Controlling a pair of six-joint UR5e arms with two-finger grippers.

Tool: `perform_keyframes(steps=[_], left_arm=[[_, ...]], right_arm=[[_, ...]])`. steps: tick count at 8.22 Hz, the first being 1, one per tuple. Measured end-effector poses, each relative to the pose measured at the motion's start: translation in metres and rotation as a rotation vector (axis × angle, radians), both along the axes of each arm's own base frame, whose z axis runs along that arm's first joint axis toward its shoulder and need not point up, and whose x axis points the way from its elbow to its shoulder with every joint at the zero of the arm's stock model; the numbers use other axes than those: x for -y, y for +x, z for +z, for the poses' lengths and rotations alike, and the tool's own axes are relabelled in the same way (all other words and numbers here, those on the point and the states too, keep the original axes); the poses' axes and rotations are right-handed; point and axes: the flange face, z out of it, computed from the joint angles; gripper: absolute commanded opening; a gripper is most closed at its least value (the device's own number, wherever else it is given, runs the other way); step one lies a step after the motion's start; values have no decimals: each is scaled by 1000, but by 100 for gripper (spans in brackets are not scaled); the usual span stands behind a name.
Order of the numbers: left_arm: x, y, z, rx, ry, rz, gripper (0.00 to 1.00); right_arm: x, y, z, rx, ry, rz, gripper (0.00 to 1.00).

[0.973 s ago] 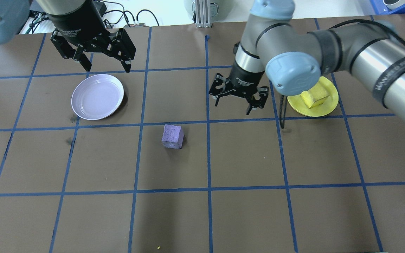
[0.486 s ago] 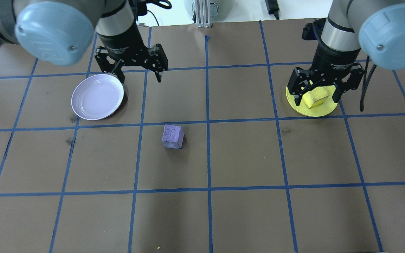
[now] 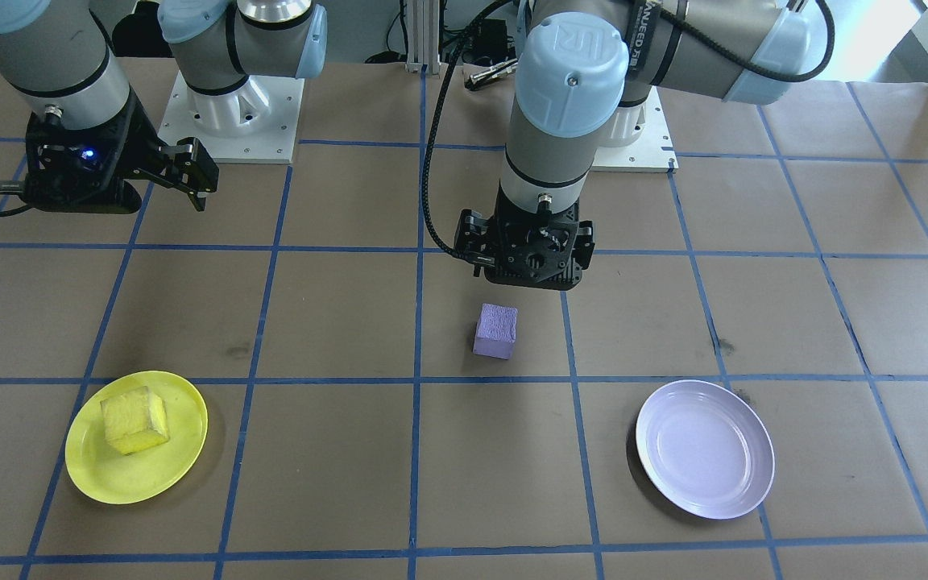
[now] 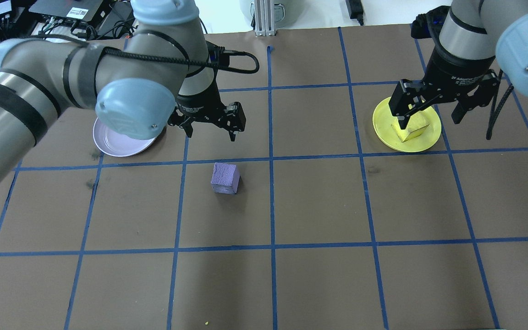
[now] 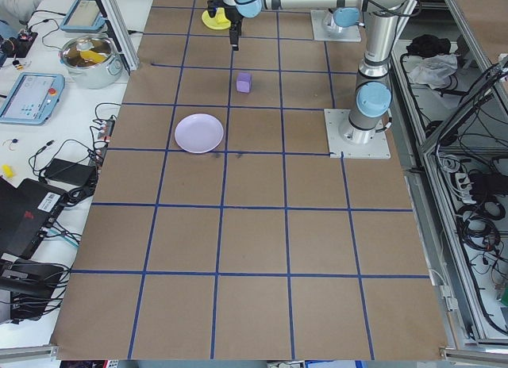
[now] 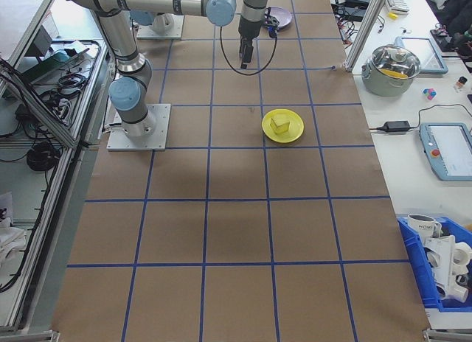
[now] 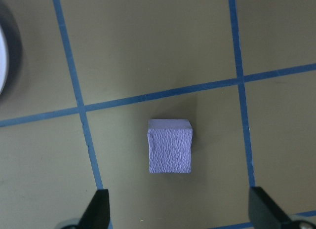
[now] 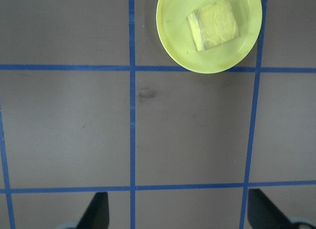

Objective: Sort blocks by color into plates

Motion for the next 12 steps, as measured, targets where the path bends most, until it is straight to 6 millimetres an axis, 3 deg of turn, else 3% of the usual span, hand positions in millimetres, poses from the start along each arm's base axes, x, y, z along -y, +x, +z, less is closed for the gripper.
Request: perform_keyframes(steps=[2, 4, 8, 10, 11, 12], left_arm=[[-10, 2, -50, -9, -17, -58, 100], [-13, 2, -91, -2, 30, -77, 100], [-2, -1, -139, 5, 64, -81, 100], [-1, -1, -149, 8, 81, -82, 83], [-1, -2, -153, 8, 88, -80, 61], [-1, -2, -156, 7, 94, -81, 46]], right_arm=[[6, 0, 7, 0, -69, 3, 100], [-3, 2, 13, 17, -85, 3, 100], [-7, 12, 1, 110, -53, 7, 100], [-6, 11, 1, 110, -57, 5, 100], [-6, 10, 1, 110, -61, -1, 100], [-6, 10, 1, 110, -62, -5, 100]])
